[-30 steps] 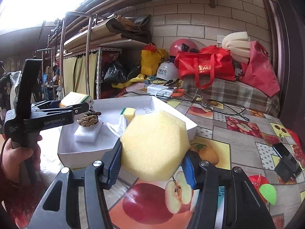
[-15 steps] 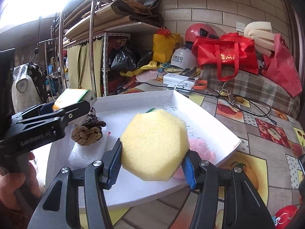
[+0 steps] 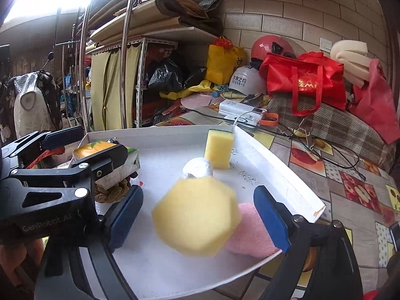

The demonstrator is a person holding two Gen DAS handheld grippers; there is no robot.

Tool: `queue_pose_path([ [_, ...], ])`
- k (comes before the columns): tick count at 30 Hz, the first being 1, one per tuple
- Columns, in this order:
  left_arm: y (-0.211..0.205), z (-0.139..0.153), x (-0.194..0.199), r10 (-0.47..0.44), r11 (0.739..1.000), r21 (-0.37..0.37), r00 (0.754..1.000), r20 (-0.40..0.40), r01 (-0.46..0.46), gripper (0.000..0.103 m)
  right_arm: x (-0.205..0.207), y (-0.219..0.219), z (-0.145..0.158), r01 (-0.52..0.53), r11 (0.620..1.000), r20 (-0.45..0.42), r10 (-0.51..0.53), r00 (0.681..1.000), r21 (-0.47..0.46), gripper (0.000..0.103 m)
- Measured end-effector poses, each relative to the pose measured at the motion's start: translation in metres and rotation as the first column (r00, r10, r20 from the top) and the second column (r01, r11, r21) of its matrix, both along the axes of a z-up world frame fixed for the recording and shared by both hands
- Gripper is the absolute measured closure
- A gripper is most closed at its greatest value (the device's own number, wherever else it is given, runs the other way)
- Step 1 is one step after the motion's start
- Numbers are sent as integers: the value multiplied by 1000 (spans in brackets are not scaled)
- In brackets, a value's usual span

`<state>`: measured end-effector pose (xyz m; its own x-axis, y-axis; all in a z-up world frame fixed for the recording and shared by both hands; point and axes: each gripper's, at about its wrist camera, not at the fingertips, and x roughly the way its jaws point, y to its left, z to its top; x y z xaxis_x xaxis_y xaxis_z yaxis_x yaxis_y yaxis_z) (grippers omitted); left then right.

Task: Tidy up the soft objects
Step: 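Carry the tissue pack and yellow sponge into the white tray and release both, then grasp the hair ties with the left tool while the right tool grasps the white foam strip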

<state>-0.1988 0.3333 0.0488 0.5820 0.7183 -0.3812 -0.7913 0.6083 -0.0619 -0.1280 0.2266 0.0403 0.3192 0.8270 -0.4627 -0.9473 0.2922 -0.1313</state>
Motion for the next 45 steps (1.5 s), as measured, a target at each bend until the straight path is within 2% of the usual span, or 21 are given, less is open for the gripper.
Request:
queue_pose_path([
  [1,-1,0,0,-3,1000,2,1000,0,3,0,0,0,1,-1,1000,4,1,1000,6,0],
  [10,-1,-1,-1,25,1000,7,1000,0,-25,0,2,-4,4,41,999,20,-41,999,19,0],
  [19,-5,2,-11,71,997,25,997,41,-72,0,-20,-40,4,53,997,2,-53,999,55,0],
  [27,-35,2,0,-22,1000,19,999,27,21,0,-38,-100,8,-6,990,14,4,1000,139,0],
  [30,-54,2,11,-95,995,18,995,19,95,0,-33,-121,8,-7,992,-5,8,1000,126,0],
  [33,-80,3,26,-187,982,36,982,-8,187,0,-14,-150,9,45,990,-46,-39,998,135,0],
  [36,-112,3,42,-332,942,39,943,-32,333,0,14,-183,9,128,983,-93,-117,989,132,0],
  [38,-136,2,56,-452,891,17,890,-56,453,0,37,-209,8,191,974,-116,-178,977,119,0],
  [40,-161,1,69,-580,814,-11,811,-77,581,0,60,-232,5,232,969,-141,-219,965,82,0],
  [42,-185,0,80,-698,715,-40,710,-92,698,0,80,-251,1,212,977,-188,-202,961,32,0],
  [43,-196,-1,86,-733,679,-50,671,-111,733,0,87,-258,-1,184,983,-213,-178,961,12,0],
  [45,-217,-2,97,-773,629,-67,614,-160,774,0,96,-264,-5,140,989,-238,-145,960,-39,1],
])
